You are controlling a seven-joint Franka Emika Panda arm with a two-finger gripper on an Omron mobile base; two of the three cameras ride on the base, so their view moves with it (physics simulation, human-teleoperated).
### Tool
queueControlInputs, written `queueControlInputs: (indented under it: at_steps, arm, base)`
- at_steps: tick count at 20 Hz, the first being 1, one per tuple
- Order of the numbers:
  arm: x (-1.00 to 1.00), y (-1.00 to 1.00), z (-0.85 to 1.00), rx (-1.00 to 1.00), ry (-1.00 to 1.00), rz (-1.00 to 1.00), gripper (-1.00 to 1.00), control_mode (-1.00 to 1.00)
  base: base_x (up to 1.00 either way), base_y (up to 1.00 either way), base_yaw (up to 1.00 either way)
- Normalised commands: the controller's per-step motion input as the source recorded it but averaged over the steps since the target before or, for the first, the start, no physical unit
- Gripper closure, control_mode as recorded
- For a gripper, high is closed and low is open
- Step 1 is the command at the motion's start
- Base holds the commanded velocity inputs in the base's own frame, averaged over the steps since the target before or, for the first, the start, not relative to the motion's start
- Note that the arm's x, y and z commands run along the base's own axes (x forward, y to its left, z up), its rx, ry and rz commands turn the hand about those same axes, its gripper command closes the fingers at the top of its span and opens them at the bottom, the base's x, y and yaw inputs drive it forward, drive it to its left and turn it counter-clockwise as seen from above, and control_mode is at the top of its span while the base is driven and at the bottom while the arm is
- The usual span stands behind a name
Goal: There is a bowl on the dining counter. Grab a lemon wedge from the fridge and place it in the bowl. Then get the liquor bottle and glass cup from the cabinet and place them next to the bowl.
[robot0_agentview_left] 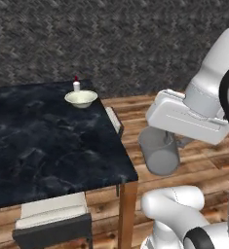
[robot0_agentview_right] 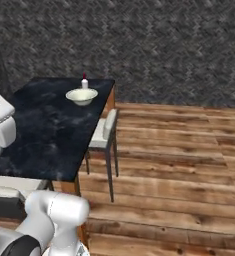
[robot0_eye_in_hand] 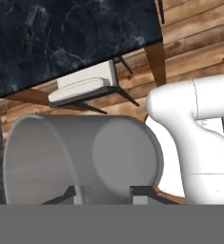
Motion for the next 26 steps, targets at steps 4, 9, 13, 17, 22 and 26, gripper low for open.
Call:
queueControlInputs:
  at_steps: [4, 9, 13, 17, 22, 26]
  arm:
    - [0.0, 0.0, 0.0, 0.0, 0.0, 0.0, 1.0, 1.0]
    - [0.0, 0.0, 0.0, 0.0, 0.0, 0.0, 1.0, 1.0]
    - [0.0, 0.0, 0.0, 0.0, 0.0, 0.0, 1.0, 1.0]
    - [0.0, 0.0, 0.0, 0.0, 0.0, 0.0, 1.0, 1.0]
    - [0.0, 0.0, 0.0, 0.0, 0.0, 0.0, 1.0, 1.0]
    - [0.0, 0.0, 0.0, 0.0, 0.0, 0.0, 1.0, 1.0]
  base:
    - [0.13, -1.0, 0.16]
    - [0.37, -1.0, 0.18]
    - [0.68, -0.94, 0.25]
    - [1.0, -0.69, 0.38]
    - [1.0, -0.51, 0.5]
    - [1.0, -0.39, 0.58]
